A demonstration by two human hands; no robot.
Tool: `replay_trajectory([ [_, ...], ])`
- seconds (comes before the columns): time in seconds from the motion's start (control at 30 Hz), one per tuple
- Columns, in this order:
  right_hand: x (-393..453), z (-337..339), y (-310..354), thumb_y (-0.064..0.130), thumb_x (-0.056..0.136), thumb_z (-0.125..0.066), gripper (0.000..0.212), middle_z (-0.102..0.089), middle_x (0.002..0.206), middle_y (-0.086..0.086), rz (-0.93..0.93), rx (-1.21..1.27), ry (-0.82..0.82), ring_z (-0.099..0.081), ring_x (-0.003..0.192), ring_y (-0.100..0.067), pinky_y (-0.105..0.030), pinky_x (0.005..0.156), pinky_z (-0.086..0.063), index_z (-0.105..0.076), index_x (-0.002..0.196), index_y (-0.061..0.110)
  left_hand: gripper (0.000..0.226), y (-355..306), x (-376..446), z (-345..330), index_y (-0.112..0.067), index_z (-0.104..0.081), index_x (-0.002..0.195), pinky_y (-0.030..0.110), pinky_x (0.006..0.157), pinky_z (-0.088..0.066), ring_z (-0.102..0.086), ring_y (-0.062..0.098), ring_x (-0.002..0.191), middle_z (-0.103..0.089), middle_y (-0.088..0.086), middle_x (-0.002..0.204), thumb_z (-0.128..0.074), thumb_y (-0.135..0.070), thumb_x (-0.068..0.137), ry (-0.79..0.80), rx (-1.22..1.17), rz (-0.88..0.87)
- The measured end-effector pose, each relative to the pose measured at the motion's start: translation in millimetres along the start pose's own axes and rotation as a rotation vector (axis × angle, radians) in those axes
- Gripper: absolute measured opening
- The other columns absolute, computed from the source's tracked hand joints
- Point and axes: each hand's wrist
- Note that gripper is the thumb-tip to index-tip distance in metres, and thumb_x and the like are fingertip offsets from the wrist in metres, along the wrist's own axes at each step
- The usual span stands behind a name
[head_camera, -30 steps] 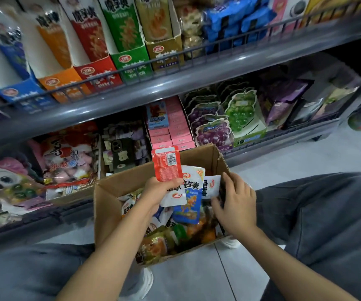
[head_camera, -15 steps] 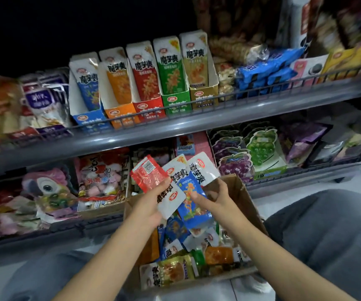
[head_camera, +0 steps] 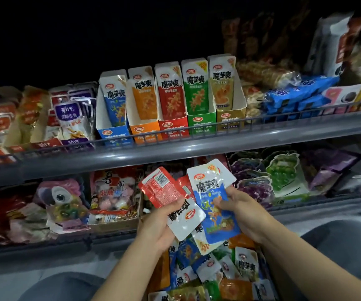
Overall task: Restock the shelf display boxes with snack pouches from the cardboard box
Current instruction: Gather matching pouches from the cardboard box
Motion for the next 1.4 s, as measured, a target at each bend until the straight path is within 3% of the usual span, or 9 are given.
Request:
replay_trajectory([
  [0.23, 4, 9, 6, 0.007, 0.093, -0.051, 0.024, -0.07, 0.104, -0.016, 0.066, 0.147, 0.029, -0.069, 0.088, -0.029, -0.043, 0.078, -0.055, -0.06, 0.115, 0.008, 0.021, 1, -1, 4, -0.007, -0.066, 0.094, 0.041, 0.079, -0.054, -0.069, 0.03, 0.086, -0.074, 0.011, 0.092, -0.068, 0.002, 0.075, -0.035, 0.198, -0.134],
  [0.37, 0, 19, 16, 0.004, 0.087, -0.055, 0.023, -0.069, 0.105, -0.019, 0.094, 0.105, 0.074, -0.068, 0.087, -0.028, -0.042, 0.082, -0.055, -0.066, 0.106, 0.008, 0.036, -1, -8, 4, -0.011, -0.069, 0.092, 0.034, 0.074, -0.053, -0.071, 0.024, 0.083, -0.074, 0.009, 0.094, -0.075, -0.012, 0.056, 0.0, 0.359, -0.194],
  [0.47, -2, 25, 21, 0.001, 0.088, -0.052, 0.022, -0.072, 0.097, -0.014, 0.077, 0.061, 0.136, -0.07, 0.078, -0.023, -0.031, 0.067, -0.057, -0.064, 0.107, 0.005, 0.043, -6, -13, 5, -0.009, -0.067, 0.097, 0.03, 0.065, -0.057, -0.072, 0.021, 0.078, -0.075, 0.008, 0.091, -0.075, -0.008, 0.054, 0.078, 0.409, -0.124],
  [0.83, -1, 2, 14, 0.0, 0.094, -0.046, 0.025, -0.072, 0.102, -0.012, -0.033, 0.166, 0.198, -0.071, 0.082, -0.02, -0.031, 0.069, -0.057, -0.063, 0.111, 0.008, 0.035, -5, -11, -1, -0.003, -0.063, 0.096, 0.036, 0.063, -0.059, -0.07, 0.026, 0.069, -0.072, 0.013, 0.082, -0.065, -0.001, 0.061, 0.176, 0.288, 0.102],
  [0.93, 5, 3, 9, 0.007, 0.092, -0.056, 0.033, -0.068, 0.114, -0.011, 0.081, -0.04, 0.053, -0.067, 0.097, -0.023, -0.04, 0.088, -0.054, -0.056, 0.125, 0.007, 0.027, -6, -11, -2, -0.008, -0.064, 0.094, 0.032, 0.066, -0.057, -0.069, 0.022, 0.073, -0.073, 0.008, 0.081, -0.068, -0.006, 0.067, 0.144, 0.335, 0.042],
  [1.0, 2, 1, 12, 0.009, 0.089, -0.061, 0.029, -0.07, 0.111, -0.006, 0.189, -0.205, -0.031, -0.067, 0.098, -0.02, -0.041, 0.092, -0.052, -0.062, 0.118, 0.016, 0.025, -7, -12, -3, -0.01, -0.065, 0.093, 0.03, 0.064, -0.056, -0.07, 0.02, 0.073, -0.074, 0.005, 0.082, -0.069, -0.005, 0.069, 0.12, 0.36, -0.025],
  [1.17, -1, -5, 39, 0.013, 0.081, -0.073, 0.024, -0.073, 0.083, 0.002, 0.337, -0.414, -0.126, -0.07, 0.076, -0.011, -0.032, 0.074, -0.056, -0.069, 0.1, 0.026, 0.026, -16, -14, -16, -0.012, -0.067, 0.094, 0.03, 0.062, -0.058, -0.072, 0.02, 0.073, -0.075, 0.006, 0.086, -0.07, 0.0, 0.07, 0.101, 0.349, -0.189],
  [1.3, -1, -2, 73, 0.023, 0.075, -0.079, 0.02, -0.07, 0.068, -0.004, 0.299, -0.511, -0.122, -0.065, 0.055, -0.01, -0.023, 0.047, -0.049, -0.069, 0.091, 0.02, 0.028, -31, -13, -30, -0.017, -0.07, 0.093, 0.042, 0.08, -0.056, -0.071, 0.024, 0.082, -0.075, 0.007, 0.093, -0.074, -0.001, 0.07, 0.052, 0.411, -0.296],
  [1.4, 5, -1, 95, 0.022, 0.073, -0.081, 0.034, -0.067, 0.073, -0.006, 0.262, -0.548, -0.101, -0.066, 0.062, -0.012, -0.029, 0.057, -0.054, -0.063, 0.101, 0.014, 0.025, -48, -10, -38, -0.02, -0.07, 0.088, 0.034, 0.07, -0.058, -0.072, 0.019, 0.079, -0.075, 0.003, 0.091, -0.075, 0.0, 0.075, 0.023, 0.499, -0.372],
])
Point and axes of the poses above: each hand's wrist, its own x-axis towards the middle knuckle, its own z-axis out of the back of the hand, y = z × x
